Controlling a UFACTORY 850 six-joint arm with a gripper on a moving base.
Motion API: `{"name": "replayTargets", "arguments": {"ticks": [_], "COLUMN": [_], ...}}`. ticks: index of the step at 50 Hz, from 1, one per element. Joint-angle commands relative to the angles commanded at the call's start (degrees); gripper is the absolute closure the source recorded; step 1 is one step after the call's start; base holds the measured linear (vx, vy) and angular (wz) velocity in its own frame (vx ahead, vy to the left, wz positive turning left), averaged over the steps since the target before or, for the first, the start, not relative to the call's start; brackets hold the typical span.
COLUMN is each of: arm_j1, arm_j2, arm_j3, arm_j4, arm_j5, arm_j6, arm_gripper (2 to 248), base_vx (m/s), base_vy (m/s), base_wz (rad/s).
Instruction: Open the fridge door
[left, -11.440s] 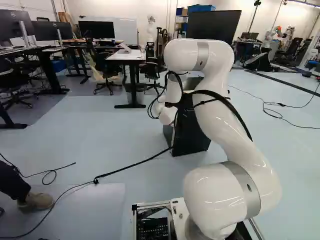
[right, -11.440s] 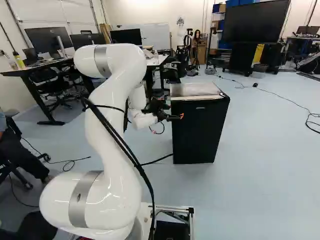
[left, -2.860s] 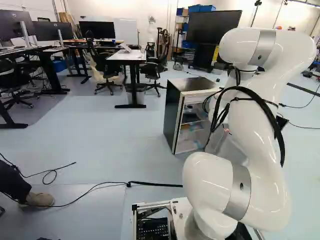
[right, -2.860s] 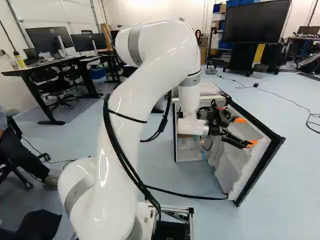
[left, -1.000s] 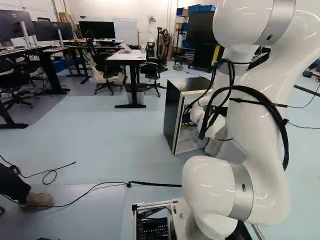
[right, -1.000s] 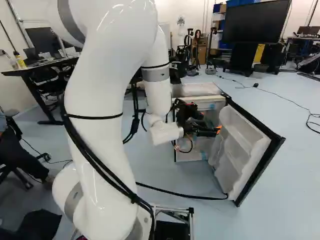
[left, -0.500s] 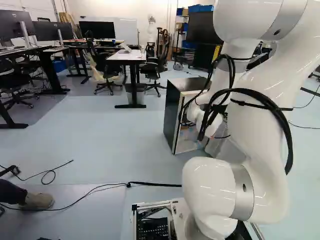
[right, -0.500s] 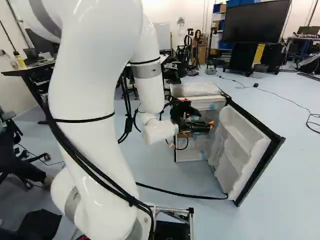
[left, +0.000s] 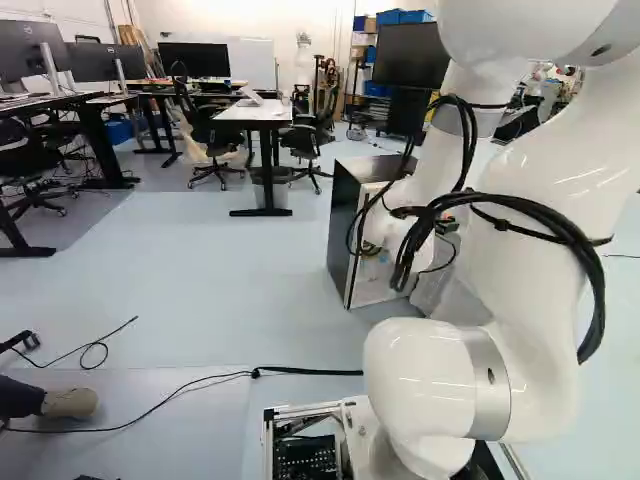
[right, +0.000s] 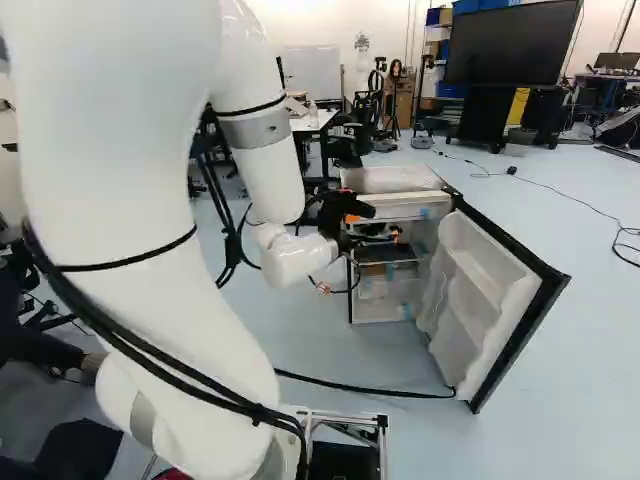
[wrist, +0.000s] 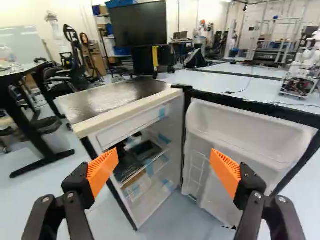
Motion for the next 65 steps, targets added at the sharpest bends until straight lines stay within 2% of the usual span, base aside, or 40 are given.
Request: {"name": "replayTargets", "arguments": {"ticks": [17, 33, 52, 65], "arm_j1": [4.77, 8.41, 11.43, 12.66], "arm_j2": [8.03, 14.15, 19.23, 21.31], "arm_j3": [4.33, 7.63, 10.37, 11.49], "arm_j4": [-6.75, -11.9, -16.17, -17.92], "arm_j5": [-6.09, -10.73, -14.59, -16.16], "arm_j6": [0.0, 0.0, 0.0, 0.0], "arm_gripper": [3, 3, 3, 3], "base_vx": [0.0, 0.0, 0.0, 0.0], "base_vy": [0.0, 0.0, 0.0, 0.0], "base_wz": [0.0, 0.0, 0.0, 0.0]}}
